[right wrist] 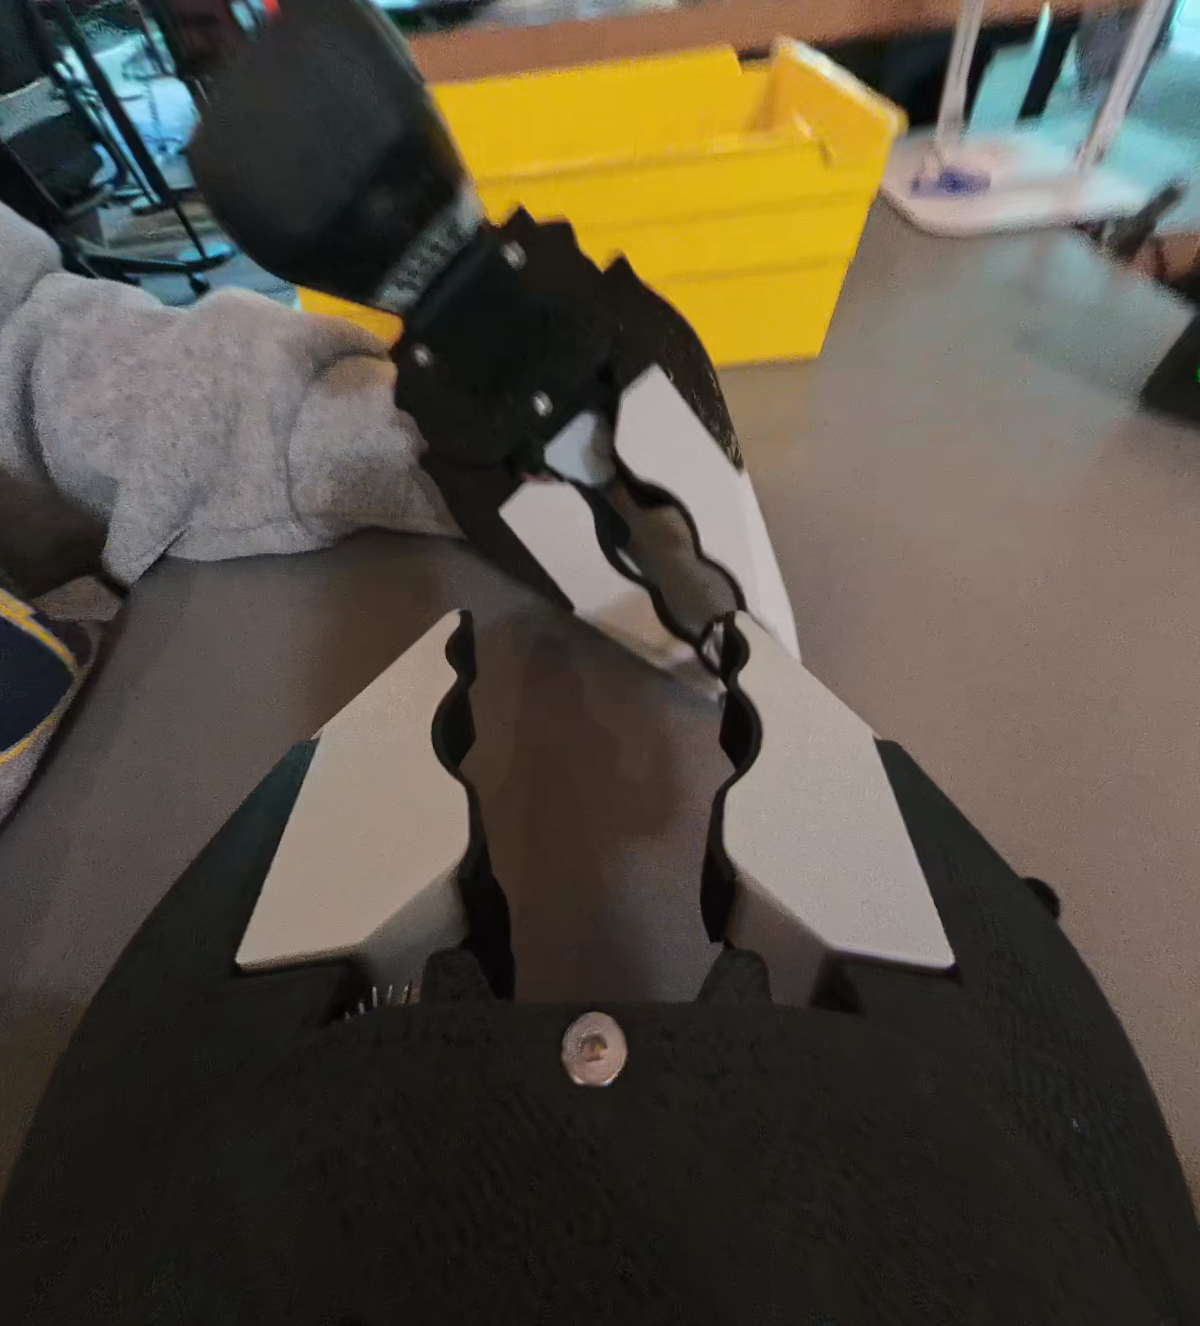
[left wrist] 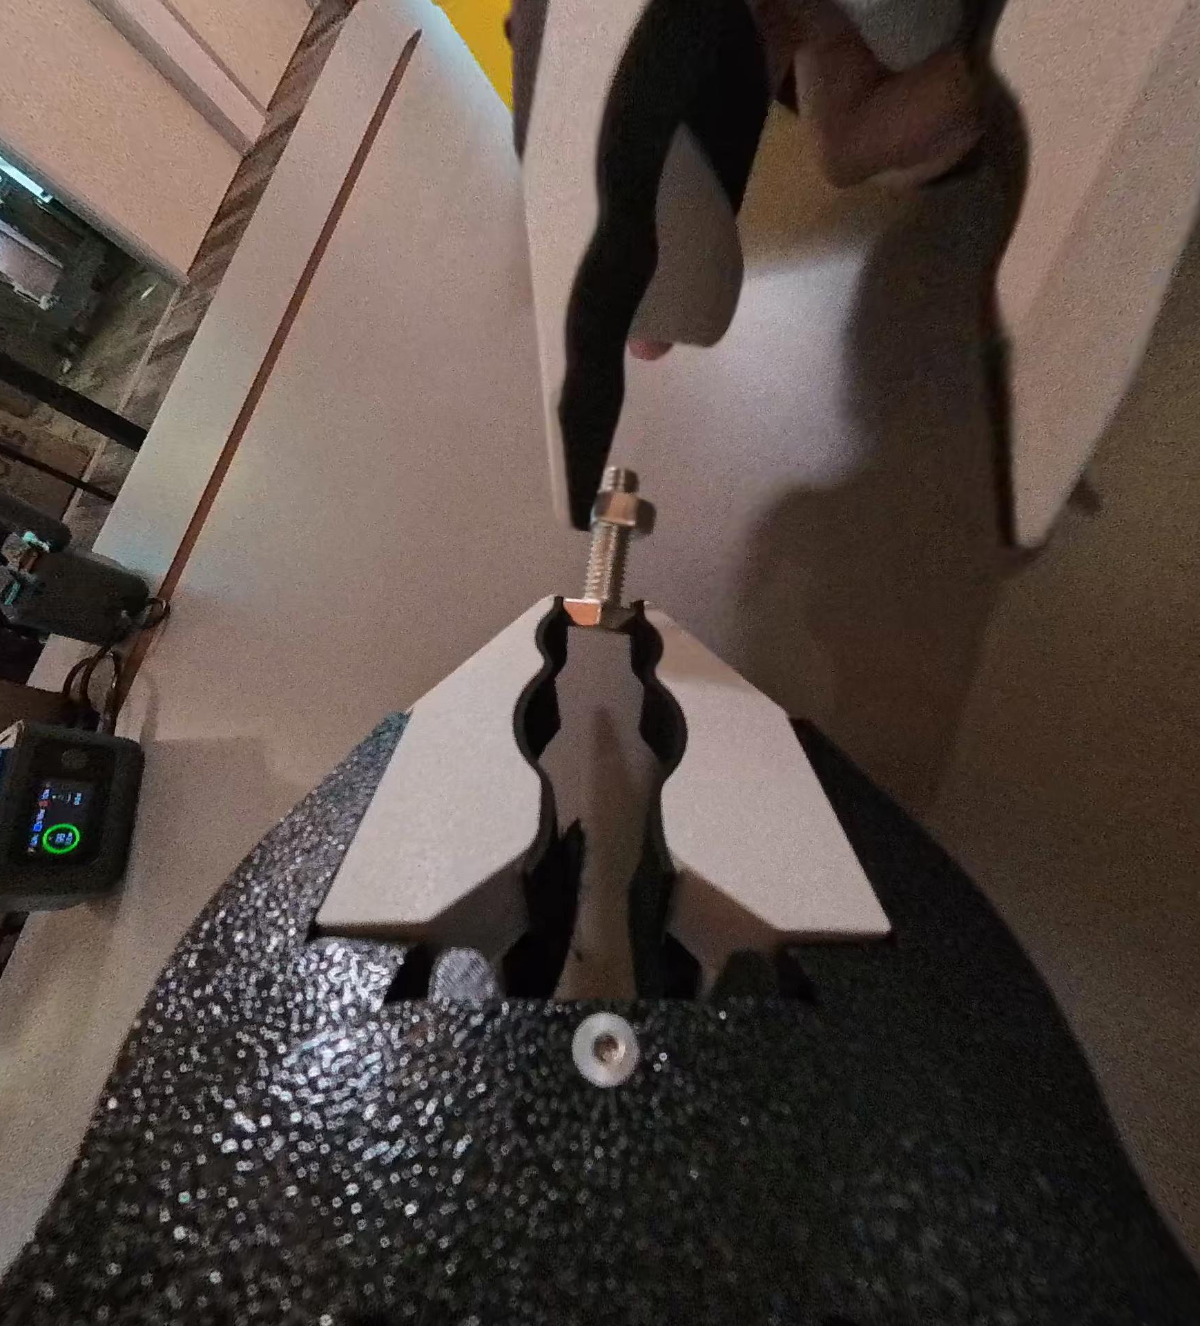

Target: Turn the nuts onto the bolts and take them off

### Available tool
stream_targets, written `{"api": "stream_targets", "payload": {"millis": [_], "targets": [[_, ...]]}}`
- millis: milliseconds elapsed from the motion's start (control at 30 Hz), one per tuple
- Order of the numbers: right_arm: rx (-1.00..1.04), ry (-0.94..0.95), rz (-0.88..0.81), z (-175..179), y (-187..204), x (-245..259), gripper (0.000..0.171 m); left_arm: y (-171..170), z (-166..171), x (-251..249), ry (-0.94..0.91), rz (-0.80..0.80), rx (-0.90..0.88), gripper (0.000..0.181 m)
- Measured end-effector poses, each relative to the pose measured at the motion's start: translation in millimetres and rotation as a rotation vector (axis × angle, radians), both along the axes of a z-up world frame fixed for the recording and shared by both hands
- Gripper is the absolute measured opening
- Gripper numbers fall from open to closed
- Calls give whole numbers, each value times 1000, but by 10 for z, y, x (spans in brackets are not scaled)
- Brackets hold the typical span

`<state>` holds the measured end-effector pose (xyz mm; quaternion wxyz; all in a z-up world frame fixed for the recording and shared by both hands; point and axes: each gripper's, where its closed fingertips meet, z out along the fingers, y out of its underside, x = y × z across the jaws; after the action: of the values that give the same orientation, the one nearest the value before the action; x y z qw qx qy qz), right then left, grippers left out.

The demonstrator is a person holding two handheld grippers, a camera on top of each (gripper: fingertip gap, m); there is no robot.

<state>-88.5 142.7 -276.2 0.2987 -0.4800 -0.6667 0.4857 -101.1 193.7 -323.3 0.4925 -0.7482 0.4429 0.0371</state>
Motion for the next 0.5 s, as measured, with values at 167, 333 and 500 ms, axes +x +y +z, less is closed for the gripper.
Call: {"api": "stream_targets", "payload": {"millis": [167,333,500], "targets": [[-10,-166,-154,-241,303,95,72,-12,-7,22,61,-30,27,16],[1,-216,-68,-346,131,50,60,-21,-14,26,51,-38,12,16],[90,31,-89,24,107,1,64,-27,-2,34,35,-59,21,16]]}}
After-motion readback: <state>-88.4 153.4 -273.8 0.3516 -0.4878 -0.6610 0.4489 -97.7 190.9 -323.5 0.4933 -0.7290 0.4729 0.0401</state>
